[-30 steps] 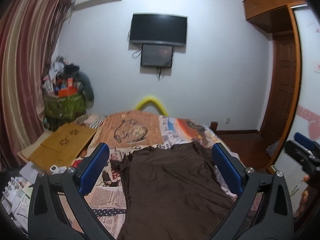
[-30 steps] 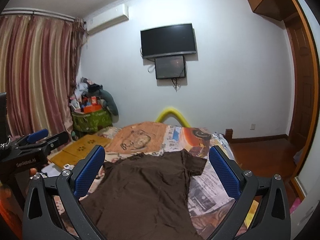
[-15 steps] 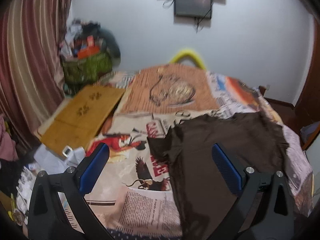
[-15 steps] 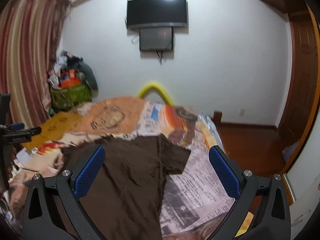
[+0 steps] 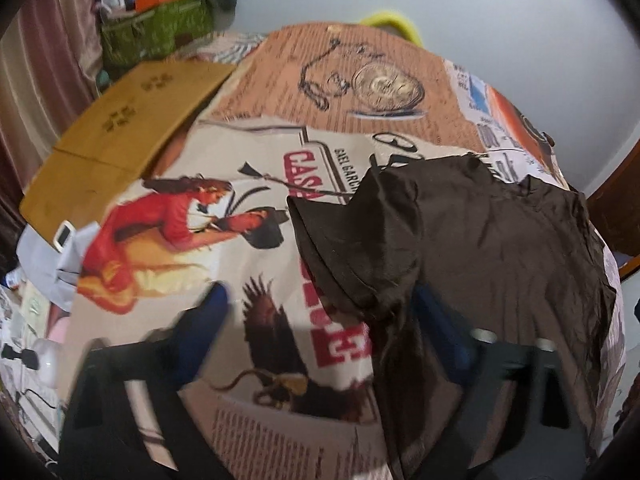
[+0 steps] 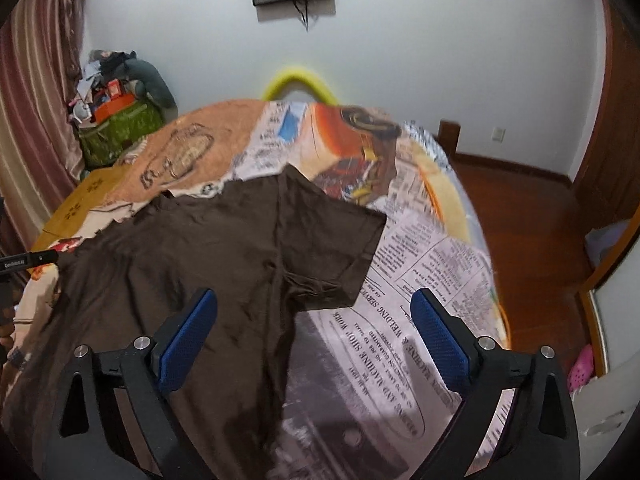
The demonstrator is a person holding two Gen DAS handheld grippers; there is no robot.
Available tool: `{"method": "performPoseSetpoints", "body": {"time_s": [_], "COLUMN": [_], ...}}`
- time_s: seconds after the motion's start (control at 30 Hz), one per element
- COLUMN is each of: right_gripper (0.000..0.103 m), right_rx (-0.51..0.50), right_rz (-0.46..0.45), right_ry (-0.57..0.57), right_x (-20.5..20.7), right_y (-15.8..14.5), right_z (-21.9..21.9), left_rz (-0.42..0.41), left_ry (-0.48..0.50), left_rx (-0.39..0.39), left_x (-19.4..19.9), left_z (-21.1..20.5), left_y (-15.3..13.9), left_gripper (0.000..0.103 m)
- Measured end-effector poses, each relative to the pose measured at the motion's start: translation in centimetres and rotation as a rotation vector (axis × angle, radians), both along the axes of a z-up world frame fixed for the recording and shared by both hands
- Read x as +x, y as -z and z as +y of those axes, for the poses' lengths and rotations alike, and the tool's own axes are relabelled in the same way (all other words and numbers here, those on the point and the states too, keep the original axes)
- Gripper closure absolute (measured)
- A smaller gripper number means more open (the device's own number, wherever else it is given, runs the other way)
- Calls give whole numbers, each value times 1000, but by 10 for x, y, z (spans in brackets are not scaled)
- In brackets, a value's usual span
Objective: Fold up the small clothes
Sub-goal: 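Lower both tools toward the brown T-shirt's sleeve and side edges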
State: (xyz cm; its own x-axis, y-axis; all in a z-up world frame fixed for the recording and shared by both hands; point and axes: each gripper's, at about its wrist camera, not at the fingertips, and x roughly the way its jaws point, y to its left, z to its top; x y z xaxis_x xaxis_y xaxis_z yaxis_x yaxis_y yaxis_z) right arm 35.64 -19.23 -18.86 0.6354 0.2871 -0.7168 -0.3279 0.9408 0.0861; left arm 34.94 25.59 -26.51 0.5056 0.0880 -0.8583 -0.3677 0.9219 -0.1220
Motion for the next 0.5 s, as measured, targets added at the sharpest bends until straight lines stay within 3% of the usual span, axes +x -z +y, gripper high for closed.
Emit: {"method": "performPoseSetpoints", "body": {"time_s": [0.07,0.23,0.37,0.43,0.5], "right_gripper": [12,16,16,17,18], "right_rx": [7,74,81,71,58], "right_rz": [20,68,67,65,60], "right_ry": [6,26,32,25,17], "right_x": [12,32,42,45,50], "right_y": [6,10,10,8,8], "right_z": [-2,-16,-20,-20,-21], "left_rz": [16,-34,7,30,19], "left_ry": [-8,-31,-81,-89,-75], "left_rx": [-22,-48,-80,-110,-84], "left_x": [9,25,41,47,51], "left_z": [5,21,42,49,48], "left_y": [8,8,20,30,34], "left_gripper": [34,34,35,39,48]}}
